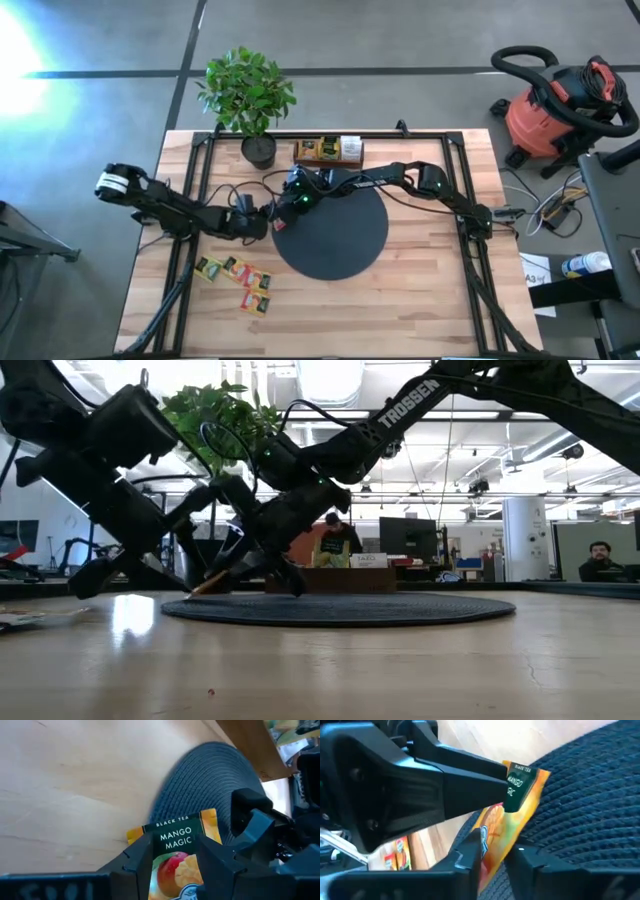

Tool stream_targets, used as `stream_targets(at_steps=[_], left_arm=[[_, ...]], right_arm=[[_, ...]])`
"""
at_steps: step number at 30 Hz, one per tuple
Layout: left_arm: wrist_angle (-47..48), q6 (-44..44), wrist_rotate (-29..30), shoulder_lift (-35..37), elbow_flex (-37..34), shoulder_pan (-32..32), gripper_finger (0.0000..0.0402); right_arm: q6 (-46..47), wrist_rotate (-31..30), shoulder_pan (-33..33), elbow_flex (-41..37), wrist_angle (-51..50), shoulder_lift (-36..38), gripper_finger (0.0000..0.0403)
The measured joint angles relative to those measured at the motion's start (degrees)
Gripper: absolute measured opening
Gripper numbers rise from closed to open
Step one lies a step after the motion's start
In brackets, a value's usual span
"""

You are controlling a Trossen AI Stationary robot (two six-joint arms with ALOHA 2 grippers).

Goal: Pick & Place Tea
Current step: Put the orange tea bag into the left slot of the wooden organizer

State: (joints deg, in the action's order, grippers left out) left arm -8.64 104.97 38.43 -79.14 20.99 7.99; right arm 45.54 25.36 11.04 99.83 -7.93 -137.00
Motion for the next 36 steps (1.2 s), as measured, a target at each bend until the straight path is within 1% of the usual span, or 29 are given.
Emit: stream_targets(at_steps=[3,4,8,13,16,20,23,25,27,29,31,33,35,36], left_arm=[[0.0,-0.5,0.3,1.7,-0.5,0.0,0.0122],[0.0,-1.0,0.2,2.5,-0.5,0.1,0.0122],[-0.1,-4.8,-0.3,7.1,-0.5,0.3,0.0122],[-0.6,-11.9,2.2,17.6,-0.4,0.4,0.0122],[-0.1,-15.6,5.4,24.5,-0.4,0.4,0.0122],[6.0,-16.3,7.9,31.9,-0.4,0.4,0.0122],[7.0,-15.2,8.0,34.7,-0.5,0.3,0.0122],[5.0,-17.6,6.5,35.3,-0.5,0.3,0.0122],[0.9,-22.4,4.6,35.2,-0.5,0.3,0.0122],[-5.5,-30.0,2.6,35.0,-0.5,0.3,0.0122],[-13.5,-41.4,0.8,34.3,-0.5,0.2,0.0122],[-21.0,-55.6,-1.7,33.3,0.2,0.2,0.0122],[-25.9,-67.7,-5.2,32.9,1.2,0.3,0.0122],[-27.0,-71.9,-6.9,32.8,1.8,0.2,0.0122]], right_arm=[[-2.5,-0.1,0.0,0.0,-0.1,0.3,0.0026],[-3.5,0.0,0.0,0.0,-0.2,0.5,0.0018],[-6.5,0.6,0.5,0.0,-2.1,2.0,0.0012],[-13.6,-0.7,1.2,-0.3,-7.6,5.6,0.0010],[-17.5,-4.3,1.3,-0.2,-10.8,10.1,0.0010],[-20.5,-11.5,1.3,-1.1,-13.4,16.4,0.0009],[-22.4,-14.9,1.4,-2.1,-11.3,21.5,0.0009],[-22.8,-15.1,1.4,-2.7,-8.7,24.8,0.0009],[-22.7,-15.2,1.3,-2.9,-7.1,27.1,0.0009],[-22.3,-15.4,1.2,-3.2,-6.2,28.6,0.0009],[-22.0,-15.3,1.0,-3.3,-4.6,29.8,0.0009],[-22.0,-15.1,0.8,-3.0,-4.9,31.0,0.0009],[-22.0,-15.1,0.4,-2.8,-5.2,31.8,0.0009],[-22.4,-15.1,0.1,-2.9,-5.4,32.1,0.0009]])
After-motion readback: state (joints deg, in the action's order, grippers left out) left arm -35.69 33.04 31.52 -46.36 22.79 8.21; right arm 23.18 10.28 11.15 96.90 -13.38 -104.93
